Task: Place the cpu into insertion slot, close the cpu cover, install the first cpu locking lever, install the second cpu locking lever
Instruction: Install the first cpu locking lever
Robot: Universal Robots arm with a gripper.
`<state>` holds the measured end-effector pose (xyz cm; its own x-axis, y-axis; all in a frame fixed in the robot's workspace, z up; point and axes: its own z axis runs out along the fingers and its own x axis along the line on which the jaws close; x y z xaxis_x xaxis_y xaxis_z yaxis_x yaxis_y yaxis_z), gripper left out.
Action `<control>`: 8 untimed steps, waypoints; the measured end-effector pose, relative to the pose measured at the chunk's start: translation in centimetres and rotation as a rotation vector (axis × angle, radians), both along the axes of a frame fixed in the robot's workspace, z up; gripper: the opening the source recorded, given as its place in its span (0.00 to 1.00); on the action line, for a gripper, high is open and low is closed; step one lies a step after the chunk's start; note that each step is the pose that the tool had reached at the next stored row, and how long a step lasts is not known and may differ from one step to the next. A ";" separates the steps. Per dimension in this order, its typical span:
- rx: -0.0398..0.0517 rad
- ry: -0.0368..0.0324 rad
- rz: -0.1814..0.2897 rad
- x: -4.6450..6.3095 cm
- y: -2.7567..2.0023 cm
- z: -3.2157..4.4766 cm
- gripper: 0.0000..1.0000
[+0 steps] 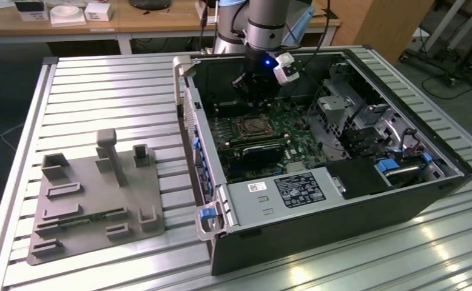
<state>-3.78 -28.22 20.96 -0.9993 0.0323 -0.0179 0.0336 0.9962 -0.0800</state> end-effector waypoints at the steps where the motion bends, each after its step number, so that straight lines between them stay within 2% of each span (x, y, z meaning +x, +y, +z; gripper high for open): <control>1: 0.0005 -0.0006 0.000 0.0 0.01 0.06 0.10; 5: 0.0018 -0.0012 0.000 0.0 0.05 0.69 0.10; 8: 0.0042 -0.0005 0.000 0.0 -0.15 0.89 0.10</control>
<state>-3.77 -28.38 21.84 -0.9993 0.0323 -0.0183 0.0336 0.9966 -0.0757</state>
